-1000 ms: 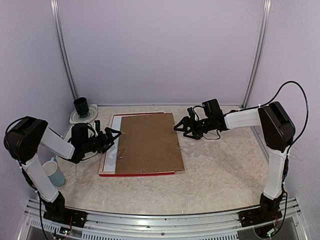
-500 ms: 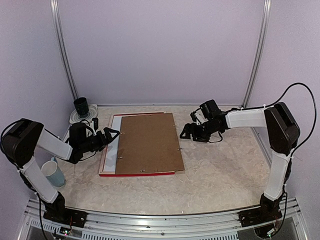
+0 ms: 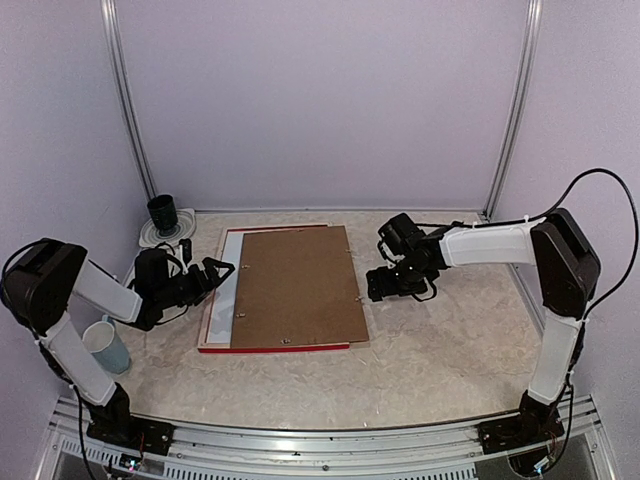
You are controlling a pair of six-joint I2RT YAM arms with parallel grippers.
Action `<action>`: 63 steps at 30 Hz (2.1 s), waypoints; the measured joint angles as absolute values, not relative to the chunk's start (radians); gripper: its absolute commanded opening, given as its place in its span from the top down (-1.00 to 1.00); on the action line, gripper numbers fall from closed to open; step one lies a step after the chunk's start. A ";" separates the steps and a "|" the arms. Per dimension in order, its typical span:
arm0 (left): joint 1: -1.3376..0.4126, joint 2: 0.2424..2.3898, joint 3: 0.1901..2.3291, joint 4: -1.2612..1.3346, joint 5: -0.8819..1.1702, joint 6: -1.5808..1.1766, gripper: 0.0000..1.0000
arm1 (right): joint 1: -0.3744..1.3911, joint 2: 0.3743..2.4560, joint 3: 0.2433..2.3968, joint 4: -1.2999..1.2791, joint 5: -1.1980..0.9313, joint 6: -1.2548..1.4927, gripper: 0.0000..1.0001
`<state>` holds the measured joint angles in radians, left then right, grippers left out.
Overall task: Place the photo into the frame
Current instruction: Press the fastener onto the backboard.
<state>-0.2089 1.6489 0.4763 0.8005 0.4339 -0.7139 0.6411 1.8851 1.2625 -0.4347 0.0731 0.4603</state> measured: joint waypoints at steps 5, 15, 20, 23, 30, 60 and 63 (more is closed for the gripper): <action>-0.196 1.649 0.465 0.813 0.437 -0.722 -0.97 | 0.665 1.930 1.280 -0.469 0.128 0.453 -0.84; -0.186 1.649 0.459 0.848 0.450 -0.744 -0.98 | 0.686 2.002 1.352 -0.508 0.199 0.437 -0.89; -0.183 1.652 0.459 0.863 0.461 -0.757 -0.98 | 0.686 2.023 1.389 -0.520 0.226 0.434 -0.90; -0.180 1.658 0.458 0.872 0.467 -0.762 -0.98 | 0.686 2.033 1.405 -0.523 0.234 0.431 -0.90; -0.174 1.671 0.449 0.891 0.476 -0.778 -0.98 | 0.686 2.048 1.425 -0.527 0.239 0.424 -0.90; -0.169 1.689 0.442 0.934 0.498 -0.807 -0.98 | 0.688 2.065 1.508 -0.560 0.217 0.443 -0.93; -0.169 1.689 0.441 0.935 0.498 -0.807 -0.98 | 0.694 2.062 1.505 -0.572 0.227 0.445 -0.93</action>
<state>-0.1688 1.6890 0.4412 0.9348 0.4984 -0.8074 0.6937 2.0624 1.5051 -0.5720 0.2268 0.4446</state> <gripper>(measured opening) 0.989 0.963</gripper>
